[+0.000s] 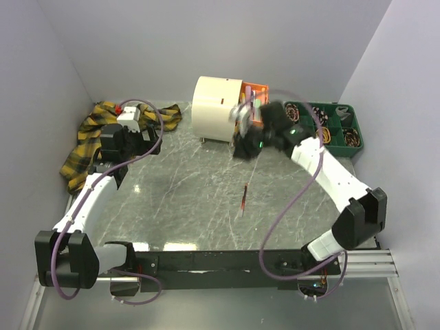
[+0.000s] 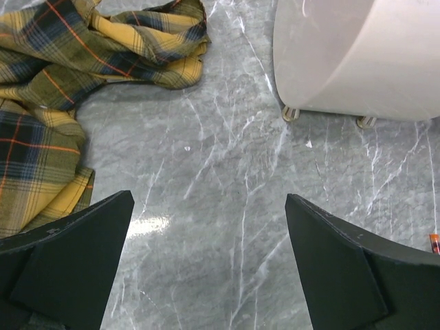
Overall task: Sort the stationery into containers
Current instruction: Pick up the pen from the center of the board.
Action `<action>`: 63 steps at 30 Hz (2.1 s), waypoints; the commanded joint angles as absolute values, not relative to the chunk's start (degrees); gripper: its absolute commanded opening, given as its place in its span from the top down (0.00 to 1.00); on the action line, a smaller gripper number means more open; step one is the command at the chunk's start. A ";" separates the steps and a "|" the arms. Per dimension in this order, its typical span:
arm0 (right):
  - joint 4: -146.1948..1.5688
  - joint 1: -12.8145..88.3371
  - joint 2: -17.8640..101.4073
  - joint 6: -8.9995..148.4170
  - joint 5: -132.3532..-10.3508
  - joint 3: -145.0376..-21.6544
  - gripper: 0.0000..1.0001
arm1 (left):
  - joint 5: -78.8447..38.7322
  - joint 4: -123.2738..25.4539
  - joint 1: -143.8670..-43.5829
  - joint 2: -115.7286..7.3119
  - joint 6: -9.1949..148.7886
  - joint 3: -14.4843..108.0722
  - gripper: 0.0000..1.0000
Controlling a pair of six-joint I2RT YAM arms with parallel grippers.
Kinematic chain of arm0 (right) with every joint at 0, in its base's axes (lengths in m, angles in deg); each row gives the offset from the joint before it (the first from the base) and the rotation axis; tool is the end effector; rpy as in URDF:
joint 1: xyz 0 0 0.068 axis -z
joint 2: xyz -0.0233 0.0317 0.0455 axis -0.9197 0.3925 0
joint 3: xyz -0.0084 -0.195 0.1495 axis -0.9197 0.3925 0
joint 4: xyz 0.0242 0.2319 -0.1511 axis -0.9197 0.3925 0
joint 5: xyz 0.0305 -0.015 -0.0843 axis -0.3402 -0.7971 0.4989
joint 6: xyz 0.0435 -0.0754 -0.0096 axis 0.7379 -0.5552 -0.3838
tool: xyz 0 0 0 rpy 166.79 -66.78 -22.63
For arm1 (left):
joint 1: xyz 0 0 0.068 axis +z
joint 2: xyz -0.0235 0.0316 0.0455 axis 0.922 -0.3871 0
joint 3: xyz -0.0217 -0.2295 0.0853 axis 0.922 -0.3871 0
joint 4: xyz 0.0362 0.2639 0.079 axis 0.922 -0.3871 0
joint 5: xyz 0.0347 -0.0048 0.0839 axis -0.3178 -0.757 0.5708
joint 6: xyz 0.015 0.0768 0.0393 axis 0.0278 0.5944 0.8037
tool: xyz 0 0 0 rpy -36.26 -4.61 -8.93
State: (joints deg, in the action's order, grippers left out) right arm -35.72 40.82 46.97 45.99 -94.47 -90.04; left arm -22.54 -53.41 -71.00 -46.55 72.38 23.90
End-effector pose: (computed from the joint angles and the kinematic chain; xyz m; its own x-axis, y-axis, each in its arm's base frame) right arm 0.3208 0.2010 0.2982 -0.3550 -0.4518 -0.8184 -0.8642 0.4926 0.1029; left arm 0.3374 -0.0367 0.2522 -0.3884 -0.1283 -0.9125 0.1800 0.9606 -0.2117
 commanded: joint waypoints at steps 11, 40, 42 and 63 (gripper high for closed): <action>-19.82 29.01 48.64 3.48 -90.78 -78.28 0.60 | -24.10 -50.75 -70.57 -42.52 71.53 22.08 0.01; -32.30 33.75 64.92 84.69 -68.01 -74.42 0.59 | -25.24 -53.47 -64.33 -43.22 70.74 22.61 0.00; -32.91 33.75 65.63 84.08 -69.76 -74.68 0.60 | -25.42 -53.30 -63.97 -43.40 70.65 22.61 0.00; -35.20 33.58 69.32 84.08 -77.50 -77.67 0.65 | -26.30 -53.21 -63.45 -44.46 70.48 22.35 0.01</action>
